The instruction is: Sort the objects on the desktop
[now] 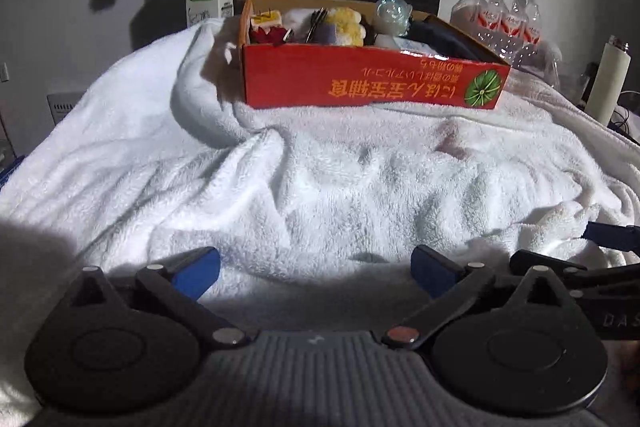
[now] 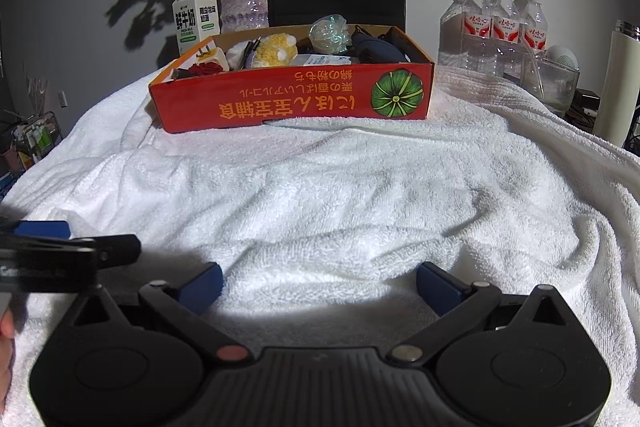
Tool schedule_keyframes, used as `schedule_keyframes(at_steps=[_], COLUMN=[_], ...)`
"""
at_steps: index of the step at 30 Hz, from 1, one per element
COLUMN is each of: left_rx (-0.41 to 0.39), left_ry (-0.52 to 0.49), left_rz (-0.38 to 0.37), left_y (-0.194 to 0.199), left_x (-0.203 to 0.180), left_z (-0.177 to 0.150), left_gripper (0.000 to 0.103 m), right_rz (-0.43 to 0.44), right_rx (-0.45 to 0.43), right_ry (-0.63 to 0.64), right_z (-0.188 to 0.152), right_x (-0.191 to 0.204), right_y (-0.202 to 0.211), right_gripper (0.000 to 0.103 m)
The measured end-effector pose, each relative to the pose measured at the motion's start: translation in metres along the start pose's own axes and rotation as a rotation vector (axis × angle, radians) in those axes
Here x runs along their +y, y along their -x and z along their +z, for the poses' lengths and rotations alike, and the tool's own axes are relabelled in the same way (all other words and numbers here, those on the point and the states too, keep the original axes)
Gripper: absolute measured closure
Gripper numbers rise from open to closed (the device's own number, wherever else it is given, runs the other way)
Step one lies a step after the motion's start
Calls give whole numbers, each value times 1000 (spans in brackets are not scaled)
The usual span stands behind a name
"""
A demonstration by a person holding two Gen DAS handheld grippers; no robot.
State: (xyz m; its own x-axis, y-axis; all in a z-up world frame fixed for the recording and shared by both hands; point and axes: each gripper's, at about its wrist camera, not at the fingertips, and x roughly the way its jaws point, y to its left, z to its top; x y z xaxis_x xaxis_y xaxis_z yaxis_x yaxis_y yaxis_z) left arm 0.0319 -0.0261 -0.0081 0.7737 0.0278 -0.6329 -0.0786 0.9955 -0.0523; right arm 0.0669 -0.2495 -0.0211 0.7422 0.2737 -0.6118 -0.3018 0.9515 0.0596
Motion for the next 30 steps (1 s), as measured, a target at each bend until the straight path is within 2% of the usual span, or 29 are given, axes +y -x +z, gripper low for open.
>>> schedule_keyframes(at_steps=[4,10,15,19,24,30], left_rx=[-7,-14,6,-11,4,6], left_ry=[31,2,6,-72,-37,-34], left_rz=[13,28,96,151,106,92], left_y=[2,-2,-9,-7,-9,-8], left_x=[0,-5,-13,-24,-15,-13], left_z=[-3,1,4,3,4,3], left_gripper=[0,0,0,0,0,0], right_rz=[-14,-33,-44,-61,-11,-19], right_rx=[2,-4,-5,-20,0,1], right_ry=[-3,-20,3,55,-5,1], right_z=[0,2,3,5,5,5], right_x=[1,4,9,18,7,10], right_y=[-1,-2,-4,-4,-7,-7], right_gripper=[0,0,0,0,0,0])
